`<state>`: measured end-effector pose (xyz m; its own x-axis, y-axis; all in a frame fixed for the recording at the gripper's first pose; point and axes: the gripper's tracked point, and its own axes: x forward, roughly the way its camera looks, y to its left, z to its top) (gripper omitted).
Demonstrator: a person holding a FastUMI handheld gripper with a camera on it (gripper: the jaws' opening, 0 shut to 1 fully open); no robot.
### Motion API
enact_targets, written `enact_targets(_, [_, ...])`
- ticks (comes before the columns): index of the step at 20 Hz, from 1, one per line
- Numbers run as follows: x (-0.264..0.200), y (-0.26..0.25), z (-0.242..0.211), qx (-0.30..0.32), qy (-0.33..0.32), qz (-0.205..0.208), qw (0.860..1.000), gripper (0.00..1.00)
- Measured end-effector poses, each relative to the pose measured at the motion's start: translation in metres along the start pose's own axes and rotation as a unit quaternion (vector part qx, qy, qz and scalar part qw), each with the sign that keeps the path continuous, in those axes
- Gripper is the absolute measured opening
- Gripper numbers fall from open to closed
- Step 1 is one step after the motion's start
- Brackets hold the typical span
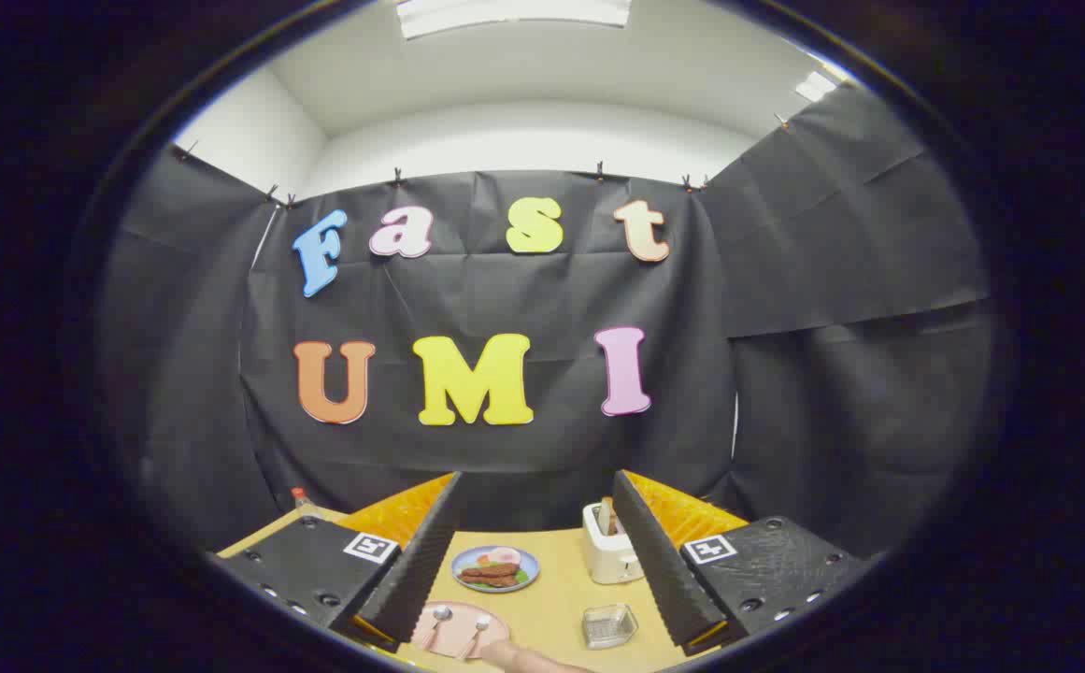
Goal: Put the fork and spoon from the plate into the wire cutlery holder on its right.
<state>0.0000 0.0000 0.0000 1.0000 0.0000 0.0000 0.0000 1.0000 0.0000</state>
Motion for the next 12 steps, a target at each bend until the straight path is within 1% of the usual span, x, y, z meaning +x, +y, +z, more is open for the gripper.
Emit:
enact_targets(7, [-0.003, 0.025, -0.002, -0.027, 0.010, -0.005, 1.000, 0.95])
enact_targets(12, [0.002, 0.036, -0.009, -0.027, 0.018, -0.004, 0.999, 0.95])
